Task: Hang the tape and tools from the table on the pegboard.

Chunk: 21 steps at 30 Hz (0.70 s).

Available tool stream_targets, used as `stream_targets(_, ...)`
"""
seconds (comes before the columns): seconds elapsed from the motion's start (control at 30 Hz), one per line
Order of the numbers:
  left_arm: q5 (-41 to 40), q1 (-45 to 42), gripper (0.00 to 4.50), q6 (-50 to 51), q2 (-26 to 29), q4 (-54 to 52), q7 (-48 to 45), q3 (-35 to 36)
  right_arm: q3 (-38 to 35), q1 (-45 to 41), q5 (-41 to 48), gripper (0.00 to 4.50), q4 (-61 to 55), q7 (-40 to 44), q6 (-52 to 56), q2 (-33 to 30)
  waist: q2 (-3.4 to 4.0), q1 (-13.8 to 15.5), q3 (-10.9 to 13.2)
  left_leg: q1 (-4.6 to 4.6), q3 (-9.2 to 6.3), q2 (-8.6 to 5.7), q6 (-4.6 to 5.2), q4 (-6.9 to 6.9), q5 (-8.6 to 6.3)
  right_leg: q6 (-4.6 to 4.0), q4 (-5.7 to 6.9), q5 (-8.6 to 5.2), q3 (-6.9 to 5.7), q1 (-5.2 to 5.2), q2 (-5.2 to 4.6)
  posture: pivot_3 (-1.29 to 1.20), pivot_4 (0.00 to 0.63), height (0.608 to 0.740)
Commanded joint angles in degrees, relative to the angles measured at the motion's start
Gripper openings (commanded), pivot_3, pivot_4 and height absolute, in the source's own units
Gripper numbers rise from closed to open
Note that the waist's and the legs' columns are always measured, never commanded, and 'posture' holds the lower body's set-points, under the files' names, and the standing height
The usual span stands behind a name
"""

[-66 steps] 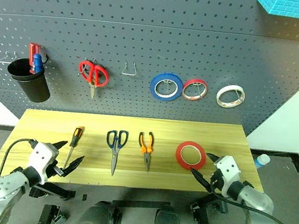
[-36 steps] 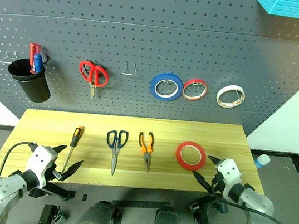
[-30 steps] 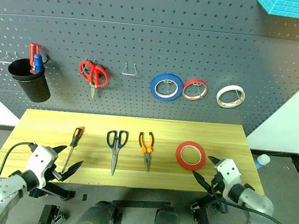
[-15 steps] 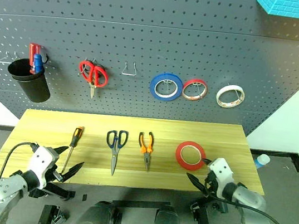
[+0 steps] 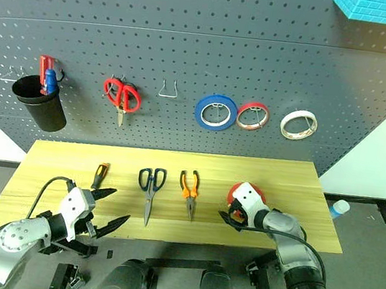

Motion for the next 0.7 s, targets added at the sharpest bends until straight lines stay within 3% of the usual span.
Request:
stream_targets(0.03, 1.13, -1.91, 4.44, -1.3, 0.58, 1.33, -1.0, -1.82, 0.79, -2.08, -1.8, 4.5, 2.08, -1.68, 1.46, 0.39, 0.0, -0.07, -0.01, 0.01, 0.0, 0.0, 0.0, 0.0, 0.0, 0.0, 0.0, 0.0, 0.0, 0.0, 0.0, -0.05, 0.049, 0.738)
stream_targets(0.47, 2.92, -8.17, 4.44, -12.19, -1.16, 17.45, -4.02, -5.99, 2.39, -1.98, -5.06, 4.5, 4.26, -4.97, 8.13, 0.67, 0.07, -0.34, -0.08, 0.03, 0.0, 0.0, 0.0, -0.01, 0.0, 0.04, 0.05, 0.03, 0.0, -0.02, 0.0, -0.08, 0.044, 0.738)
stream_targets(0.57, 3.39, -8.81, 4.49, -14.6, -1.73, 20.34, -4.35, -6.45, 2.59, -1.85, -5.26, 3.89, 4.11, -4.92, 8.63, 0.61, 0.11, -0.75, -0.16, 0.03, 0.0, 0.0, 0.0, 0.01, 0.0, 0.22, 0.05, 0.12, 0.0, 0.01, 0.0, -0.08, 0.045, 0.738)
stream_targets(0.7, 3.83, -9.21, 4.49, -18.0, -2.18, 24.3, -4.45, -6.85, 2.84, -1.72, -5.29, 2.57, 4.09, -4.84, 9.22, 0.56, 0.22, -1.47, -0.31, 0.04, -0.01, 0.0, 0.0, 0.01, 0.0, 0.24, 0.05, 0.13, 0.0, 0.03, 0.0, -0.08, 0.045, 0.738)
